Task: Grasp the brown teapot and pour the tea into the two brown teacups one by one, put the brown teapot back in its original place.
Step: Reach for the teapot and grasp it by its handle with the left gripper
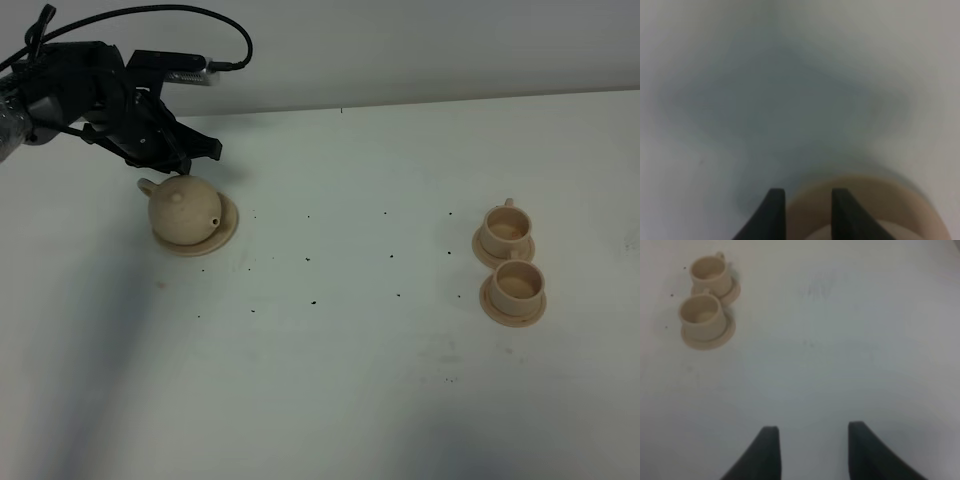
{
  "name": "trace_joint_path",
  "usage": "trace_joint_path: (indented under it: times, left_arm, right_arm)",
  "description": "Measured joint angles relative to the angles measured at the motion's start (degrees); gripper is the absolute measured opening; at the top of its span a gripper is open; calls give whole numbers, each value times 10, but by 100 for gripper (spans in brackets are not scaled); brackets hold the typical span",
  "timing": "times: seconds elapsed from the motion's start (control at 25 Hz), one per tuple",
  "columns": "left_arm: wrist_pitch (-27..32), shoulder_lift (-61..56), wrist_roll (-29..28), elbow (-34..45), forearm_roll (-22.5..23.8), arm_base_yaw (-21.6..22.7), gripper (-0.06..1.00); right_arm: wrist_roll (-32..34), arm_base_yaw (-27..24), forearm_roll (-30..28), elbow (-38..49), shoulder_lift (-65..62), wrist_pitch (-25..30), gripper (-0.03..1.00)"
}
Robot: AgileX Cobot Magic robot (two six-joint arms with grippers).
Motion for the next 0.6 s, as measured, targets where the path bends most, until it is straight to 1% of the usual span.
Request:
trace_joint_path:
  times: [0.6]
  left_arm:
    - [30, -1, 0, 0, 5, 36, 25]
  right_arm:
    - [0, 0, 0, 0, 0, 0, 33]
